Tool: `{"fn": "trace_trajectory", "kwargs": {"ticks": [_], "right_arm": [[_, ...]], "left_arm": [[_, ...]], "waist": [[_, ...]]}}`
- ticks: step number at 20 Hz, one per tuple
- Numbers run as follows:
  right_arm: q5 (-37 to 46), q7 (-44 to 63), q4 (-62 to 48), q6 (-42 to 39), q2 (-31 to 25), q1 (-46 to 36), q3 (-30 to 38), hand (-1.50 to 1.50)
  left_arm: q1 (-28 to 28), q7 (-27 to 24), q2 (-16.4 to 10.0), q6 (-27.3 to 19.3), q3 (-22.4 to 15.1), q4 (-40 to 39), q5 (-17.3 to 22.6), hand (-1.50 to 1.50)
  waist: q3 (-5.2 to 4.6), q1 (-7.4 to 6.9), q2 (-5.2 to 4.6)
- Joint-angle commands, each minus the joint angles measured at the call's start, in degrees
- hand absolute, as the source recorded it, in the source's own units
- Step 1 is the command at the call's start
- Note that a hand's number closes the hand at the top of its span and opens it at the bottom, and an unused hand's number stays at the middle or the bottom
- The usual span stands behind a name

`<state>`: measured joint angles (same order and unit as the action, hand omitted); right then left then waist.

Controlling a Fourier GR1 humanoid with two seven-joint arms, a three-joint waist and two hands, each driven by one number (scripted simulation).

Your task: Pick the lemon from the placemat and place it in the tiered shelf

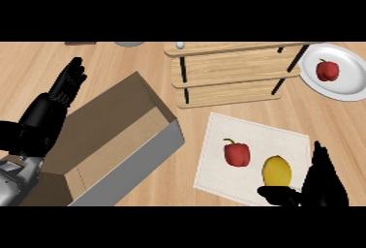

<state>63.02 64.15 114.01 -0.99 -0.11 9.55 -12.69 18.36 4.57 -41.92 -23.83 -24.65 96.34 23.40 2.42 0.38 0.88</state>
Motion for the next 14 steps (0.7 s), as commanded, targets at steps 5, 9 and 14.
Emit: {"fn": "trace_trajectory", "kwargs": {"ticks": [5,9,14], "right_arm": [[-2.1,7.6,-3.2,2.9,0.1,-2.5,-0.8,-1.5],[-2.4,5.8,-5.5,2.8,0.1,-1.6,0.4,-1.5],[-3.5,1.9,-8.0,1.4,0.1,0.8,-0.5,1.5]], "left_arm": [[-4.5,-3.4,6.4,-0.8,-4.1,-5.6,0.9,0.0],[-3.6,-2.0,7.1,-3.2,-5.5,-4.3,0.3,0.0],[-4.4,-3.5,6.4,-2.2,-5.5,-4.9,2.1,0.0]], "waist": [[-2.54,0.08,-1.54],[-2.47,0.3,-1.41],[-2.51,0.2,-1.48]]}}
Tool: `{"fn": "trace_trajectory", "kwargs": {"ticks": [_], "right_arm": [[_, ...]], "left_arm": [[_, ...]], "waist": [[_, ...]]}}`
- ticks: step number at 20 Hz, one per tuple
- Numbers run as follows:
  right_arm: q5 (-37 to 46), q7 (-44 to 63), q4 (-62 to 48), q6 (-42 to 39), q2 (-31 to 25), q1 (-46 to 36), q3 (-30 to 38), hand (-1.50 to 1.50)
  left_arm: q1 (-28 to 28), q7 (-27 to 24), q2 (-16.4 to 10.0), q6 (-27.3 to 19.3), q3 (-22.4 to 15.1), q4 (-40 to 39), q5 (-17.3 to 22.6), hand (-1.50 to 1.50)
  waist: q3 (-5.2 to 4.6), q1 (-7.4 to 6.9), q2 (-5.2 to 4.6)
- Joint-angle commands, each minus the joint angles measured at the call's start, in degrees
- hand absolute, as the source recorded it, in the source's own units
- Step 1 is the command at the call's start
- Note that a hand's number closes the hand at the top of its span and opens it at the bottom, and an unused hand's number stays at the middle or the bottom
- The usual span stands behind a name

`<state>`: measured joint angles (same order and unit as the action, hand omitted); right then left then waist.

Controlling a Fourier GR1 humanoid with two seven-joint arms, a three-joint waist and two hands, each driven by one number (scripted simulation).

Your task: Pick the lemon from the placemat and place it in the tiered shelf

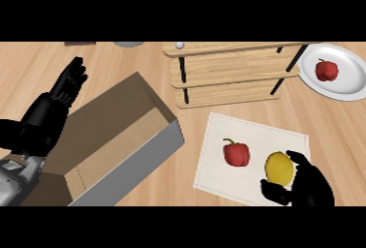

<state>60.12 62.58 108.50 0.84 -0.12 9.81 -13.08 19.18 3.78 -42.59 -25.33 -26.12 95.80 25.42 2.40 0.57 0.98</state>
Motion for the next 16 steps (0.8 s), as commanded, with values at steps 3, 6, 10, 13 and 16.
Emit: {"fn": "trace_trajectory", "kwargs": {"ticks": [3,6,10,13,16], "right_arm": [[2.8,4.1,-2.6,-2.1,0.1,0.5,-2.1,1.5],[4.4,4.9,-4.4,-0.6,0.1,-2.0,-3.2,1.5],[4.9,-1.0,-4.9,-4.6,0.1,-6.0,-17.6,1.5],[2.9,-6.6,-8.0,-7.1,0.1,-11.6,-28.7,1.5],[0.5,-3.1,-9.6,-5.3,0.1,-15.8,-35.4,1.5]], "left_arm": [[-4.3,-3.0,6.8,-1.6,-5.2,-4.4,-1.3,0.0],[-4.2,-3.3,7.2,-1.6,-4.9,-4.9,0.2,0.0],[-2.7,-2.4,5.4,-0.8,-5.7,-4.0,0.6,0.0],[0.4,-1.1,4.9,-0.1,-5.5,-2.6,1.8,0.0],[-1.2,-2.1,6.3,-0.8,-7.8,-3.7,1.1,0.0]], "waist": [[-2.54,0.2,-1.46],[-2.56,-0.23,-1.62],[-2.64,-2.25,-1.83],[-2.63,-5.2,-2.42],[-2.59,-4.21,-1.98]]}}
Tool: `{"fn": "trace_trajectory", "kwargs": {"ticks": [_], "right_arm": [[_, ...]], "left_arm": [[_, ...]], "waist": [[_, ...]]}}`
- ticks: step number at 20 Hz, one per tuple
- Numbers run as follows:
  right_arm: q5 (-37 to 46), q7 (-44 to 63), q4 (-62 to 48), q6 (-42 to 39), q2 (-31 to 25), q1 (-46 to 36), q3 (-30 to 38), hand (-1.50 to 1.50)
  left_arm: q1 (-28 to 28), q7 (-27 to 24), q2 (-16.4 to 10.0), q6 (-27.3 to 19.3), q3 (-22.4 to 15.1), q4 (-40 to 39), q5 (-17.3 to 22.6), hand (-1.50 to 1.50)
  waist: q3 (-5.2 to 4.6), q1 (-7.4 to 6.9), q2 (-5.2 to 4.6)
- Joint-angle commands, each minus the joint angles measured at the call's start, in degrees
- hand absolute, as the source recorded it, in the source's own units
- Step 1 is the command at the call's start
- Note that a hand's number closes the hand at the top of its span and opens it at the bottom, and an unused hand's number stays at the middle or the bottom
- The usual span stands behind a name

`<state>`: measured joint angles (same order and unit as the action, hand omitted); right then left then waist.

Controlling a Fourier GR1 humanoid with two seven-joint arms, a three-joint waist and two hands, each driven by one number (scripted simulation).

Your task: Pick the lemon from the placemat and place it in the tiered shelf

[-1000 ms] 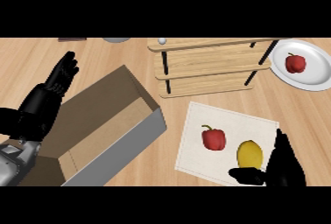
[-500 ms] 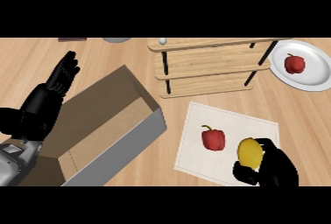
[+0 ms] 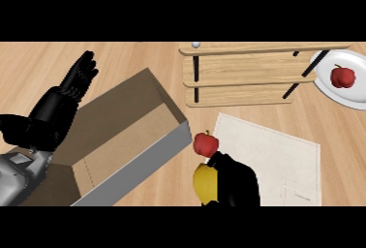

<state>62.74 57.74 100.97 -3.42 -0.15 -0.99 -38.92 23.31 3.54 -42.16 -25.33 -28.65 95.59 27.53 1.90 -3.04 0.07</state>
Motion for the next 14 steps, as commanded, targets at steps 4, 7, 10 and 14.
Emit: {"fn": "trace_trajectory", "kwargs": {"ticks": [4,7,10,14], "right_arm": [[-6.0,6.7,0.3,4.2,0.1,-10.4,-15.1,1.5],[-7.1,6.3,2.9,13.5,0.1,-12.3,-16.7,1.5],[-5.7,7.3,6.5,19.2,0.1,-14.6,-17.5,1.5],[-3.1,10.6,9.3,19.5,0.1,-20.0,-16.9,1.5]], "left_arm": [[-4.4,-2.2,7.0,-1.9,-5.7,-6.3,-1.4,0.0],[-4.9,-3.4,5.4,-1.4,-4.5,-6.5,-0.5,0.0],[-4.2,-2.9,5.2,-1.5,-4.5,-6.8,0.0,0.0],[-4.6,-2.1,5.1,-2.5,-4.9,-6.5,0.9,0.0]], "waist": [[-2.04,1.16,-0.87],[-2.0,1.12,-0.69],[-2.01,2.3,-0.42],[-2.09,2.8,-0.14]]}}
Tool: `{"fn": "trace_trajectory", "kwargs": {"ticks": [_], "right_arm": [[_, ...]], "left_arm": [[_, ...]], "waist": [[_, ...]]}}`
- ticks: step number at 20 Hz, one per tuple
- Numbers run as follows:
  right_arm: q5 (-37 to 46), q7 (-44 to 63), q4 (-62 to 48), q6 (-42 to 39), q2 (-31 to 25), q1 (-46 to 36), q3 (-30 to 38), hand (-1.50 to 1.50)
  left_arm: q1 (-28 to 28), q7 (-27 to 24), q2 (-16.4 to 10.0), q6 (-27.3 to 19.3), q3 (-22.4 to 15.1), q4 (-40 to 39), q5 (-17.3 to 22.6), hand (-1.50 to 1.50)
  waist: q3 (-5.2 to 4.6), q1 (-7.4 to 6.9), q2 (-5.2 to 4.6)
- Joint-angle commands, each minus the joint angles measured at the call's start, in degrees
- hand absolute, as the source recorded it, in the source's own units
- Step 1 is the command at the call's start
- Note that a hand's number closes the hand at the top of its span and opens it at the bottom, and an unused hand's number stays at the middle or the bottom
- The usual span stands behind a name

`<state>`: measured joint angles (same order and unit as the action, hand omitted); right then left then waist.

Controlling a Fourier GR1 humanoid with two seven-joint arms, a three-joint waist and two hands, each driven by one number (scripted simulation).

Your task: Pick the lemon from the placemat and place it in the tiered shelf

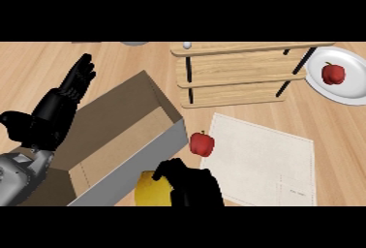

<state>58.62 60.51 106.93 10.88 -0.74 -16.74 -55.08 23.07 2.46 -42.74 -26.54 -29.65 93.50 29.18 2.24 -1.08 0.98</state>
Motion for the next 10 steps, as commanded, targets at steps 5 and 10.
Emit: {"fn": "trace_trajectory", "kwargs": {"ticks": [5,10], "right_arm": [[6.6,12.5,7.4,2.2,0.7,-8.5,1.2,1.5],[11.7,15.1,8.5,-2.1,0.7,-12.7,5.2,1.5]], "left_arm": [[-4.7,-1.4,4.3,-1.8,-3.9,-4.3,-0.3,0.0],[-6.7,-2.3,3.6,-2.8,-3.8,-2.9,0.7,0.0]], "waist": [[-2.59,2.42,-0.58],[-2.62,2.37,-0.38]]}}
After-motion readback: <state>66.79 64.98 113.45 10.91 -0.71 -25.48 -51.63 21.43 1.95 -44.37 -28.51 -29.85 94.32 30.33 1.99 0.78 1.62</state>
